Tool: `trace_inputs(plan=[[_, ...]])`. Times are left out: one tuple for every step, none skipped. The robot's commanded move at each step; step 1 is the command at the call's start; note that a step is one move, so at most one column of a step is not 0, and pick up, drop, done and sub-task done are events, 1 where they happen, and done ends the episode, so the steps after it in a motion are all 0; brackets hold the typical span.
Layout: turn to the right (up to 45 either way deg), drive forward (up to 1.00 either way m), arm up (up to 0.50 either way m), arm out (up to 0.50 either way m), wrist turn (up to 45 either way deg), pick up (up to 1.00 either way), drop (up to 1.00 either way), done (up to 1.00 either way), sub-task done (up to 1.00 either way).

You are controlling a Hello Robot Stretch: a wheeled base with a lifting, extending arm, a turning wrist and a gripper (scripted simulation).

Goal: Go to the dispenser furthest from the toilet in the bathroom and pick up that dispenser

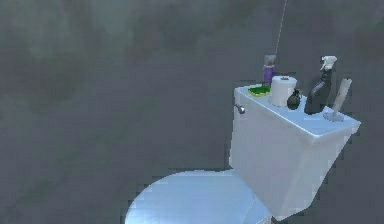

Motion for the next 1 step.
trace_inputs(plan=[[0.0, 0.0, 0.0, 0.0, 0.0, 0.0, 0.0, 1.0, 0.0]])
